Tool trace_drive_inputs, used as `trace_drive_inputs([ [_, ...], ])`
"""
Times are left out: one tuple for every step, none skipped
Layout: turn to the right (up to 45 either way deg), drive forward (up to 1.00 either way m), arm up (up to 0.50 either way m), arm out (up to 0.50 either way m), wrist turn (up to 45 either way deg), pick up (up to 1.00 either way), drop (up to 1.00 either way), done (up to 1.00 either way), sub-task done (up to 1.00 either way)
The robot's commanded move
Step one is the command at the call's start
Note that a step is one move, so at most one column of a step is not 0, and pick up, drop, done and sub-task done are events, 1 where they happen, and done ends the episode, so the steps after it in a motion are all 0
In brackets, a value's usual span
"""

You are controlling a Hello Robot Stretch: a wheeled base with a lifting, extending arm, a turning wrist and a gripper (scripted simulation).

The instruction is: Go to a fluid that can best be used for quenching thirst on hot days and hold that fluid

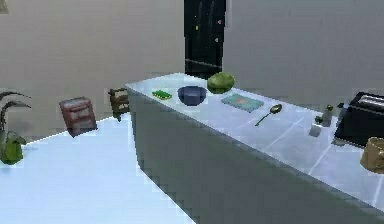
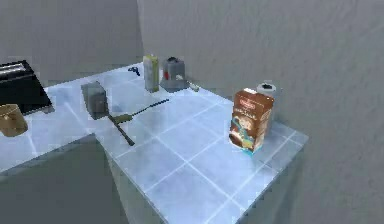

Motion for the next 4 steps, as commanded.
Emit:
trace_drive_inputs([
  [24.0, 0.00, 0.00, 0.00, 0.0, 0.00, 0.00, 0.00, 0.00],
  [0.0, 0.35, 0.00, 0.00, 0.0, 0.00, 0.00, 0.00, 0.00],
  [-12.0, 0.00, 0.00, 0.00, 0.0, 0.00, 0.00, 0.00, 0.00],
  [45.0, 0.00, 0.00, 0.00, 0.0, 0.00, 0.00, 0.00, 0.00],
])
